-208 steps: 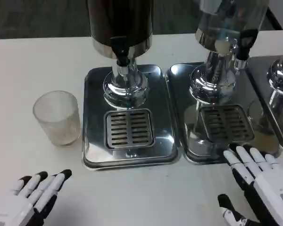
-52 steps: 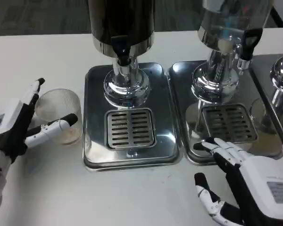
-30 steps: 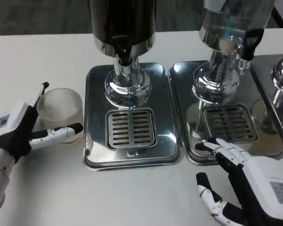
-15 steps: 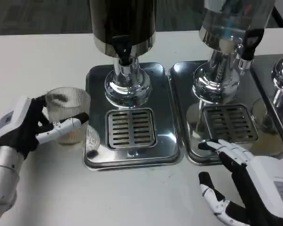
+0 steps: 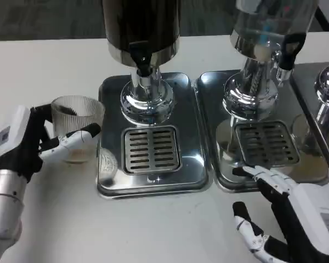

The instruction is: Grasp the cup under the faucet to collect the drink, then remove the cup.

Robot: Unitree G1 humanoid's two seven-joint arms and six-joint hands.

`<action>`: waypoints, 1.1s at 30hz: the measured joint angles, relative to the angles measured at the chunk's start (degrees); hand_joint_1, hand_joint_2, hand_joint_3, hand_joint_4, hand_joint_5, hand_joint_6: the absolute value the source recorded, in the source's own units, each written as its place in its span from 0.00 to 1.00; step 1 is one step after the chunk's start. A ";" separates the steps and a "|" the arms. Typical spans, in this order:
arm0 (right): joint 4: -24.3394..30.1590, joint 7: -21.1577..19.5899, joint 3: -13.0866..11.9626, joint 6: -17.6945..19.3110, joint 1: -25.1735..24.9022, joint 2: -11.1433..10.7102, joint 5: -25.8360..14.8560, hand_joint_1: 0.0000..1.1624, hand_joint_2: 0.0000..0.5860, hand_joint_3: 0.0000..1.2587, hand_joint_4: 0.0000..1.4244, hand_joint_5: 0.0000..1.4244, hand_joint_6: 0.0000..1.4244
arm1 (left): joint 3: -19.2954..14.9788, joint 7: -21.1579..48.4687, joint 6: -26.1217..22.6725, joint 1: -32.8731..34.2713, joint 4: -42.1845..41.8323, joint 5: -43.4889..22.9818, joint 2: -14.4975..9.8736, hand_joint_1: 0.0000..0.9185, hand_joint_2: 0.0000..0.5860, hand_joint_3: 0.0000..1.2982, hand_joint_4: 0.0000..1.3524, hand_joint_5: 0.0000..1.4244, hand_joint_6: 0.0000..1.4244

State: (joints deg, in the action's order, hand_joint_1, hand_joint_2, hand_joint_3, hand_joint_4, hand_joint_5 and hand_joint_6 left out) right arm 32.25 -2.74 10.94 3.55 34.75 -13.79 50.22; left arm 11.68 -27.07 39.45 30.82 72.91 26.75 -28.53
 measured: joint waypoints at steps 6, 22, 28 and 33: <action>-0.04 0.00 0.02 0.00 -0.30 0.00 -0.12 0.33 0.79 0.20 0.14 0.11 0.16 | -0.78 -1.58 2.99 -0.76 -0.29 -0.04 -0.19 0.28 0.39 0.57 0.62 0.82 1.00; 0.11 -0.01 0.12 0.00 0.46 0.41 -0.36 0.33 0.79 0.20 0.14 0.12 0.15 | 1.62 -0.10 6.30 -0.53 -1.95 1.36 2.68 0.27 0.39 0.55 0.60 0.80 1.00; 1.16 -0.03 0.15 0.00 1.32 1.20 -0.33 0.33 0.79 0.20 0.14 0.12 0.15 | 3.02 1.38 6.21 0.51 -1.95 2.56 3.97 0.27 0.37 0.55 0.59 0.79 1.00; 1.64 -0.05 0.21 0.00 1.85 1.88 -0.12 0.33 0.79 0.20 0.14 0.12 0.15 | 3.69 1.91 5.12 1.13 -1.94 3.25 4.93 0.26 0.37 0.53 0.57 0.74 0.97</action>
State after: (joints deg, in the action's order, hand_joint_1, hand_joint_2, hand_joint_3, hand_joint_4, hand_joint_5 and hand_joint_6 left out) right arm 33.89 -2.79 11.14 3.55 36.60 -11.91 50.10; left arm 15.37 -25.17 44.58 31.94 70.97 30.00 -23.61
